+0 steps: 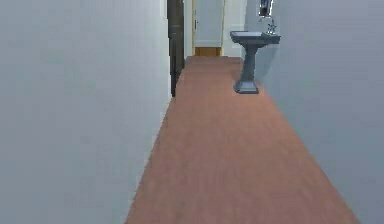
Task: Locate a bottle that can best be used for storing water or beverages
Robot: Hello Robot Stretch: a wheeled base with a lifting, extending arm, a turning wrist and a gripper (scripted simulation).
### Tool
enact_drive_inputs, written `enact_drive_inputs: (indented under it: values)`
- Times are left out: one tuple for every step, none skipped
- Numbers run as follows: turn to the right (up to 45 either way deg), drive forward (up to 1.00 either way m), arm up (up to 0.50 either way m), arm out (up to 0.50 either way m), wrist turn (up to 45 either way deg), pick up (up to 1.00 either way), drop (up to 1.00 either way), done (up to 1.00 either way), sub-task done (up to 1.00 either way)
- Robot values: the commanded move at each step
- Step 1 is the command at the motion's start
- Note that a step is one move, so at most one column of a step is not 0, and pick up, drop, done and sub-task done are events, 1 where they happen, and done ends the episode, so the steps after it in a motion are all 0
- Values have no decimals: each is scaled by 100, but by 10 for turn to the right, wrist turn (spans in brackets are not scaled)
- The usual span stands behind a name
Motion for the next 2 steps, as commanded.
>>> enact_drive_inputs:
  values:
    - [0, 100, 0, 0, 0, 0, 0, 0, 0]
    - [0, 100, 0, 0, 0, 0, 0, 0, 0]
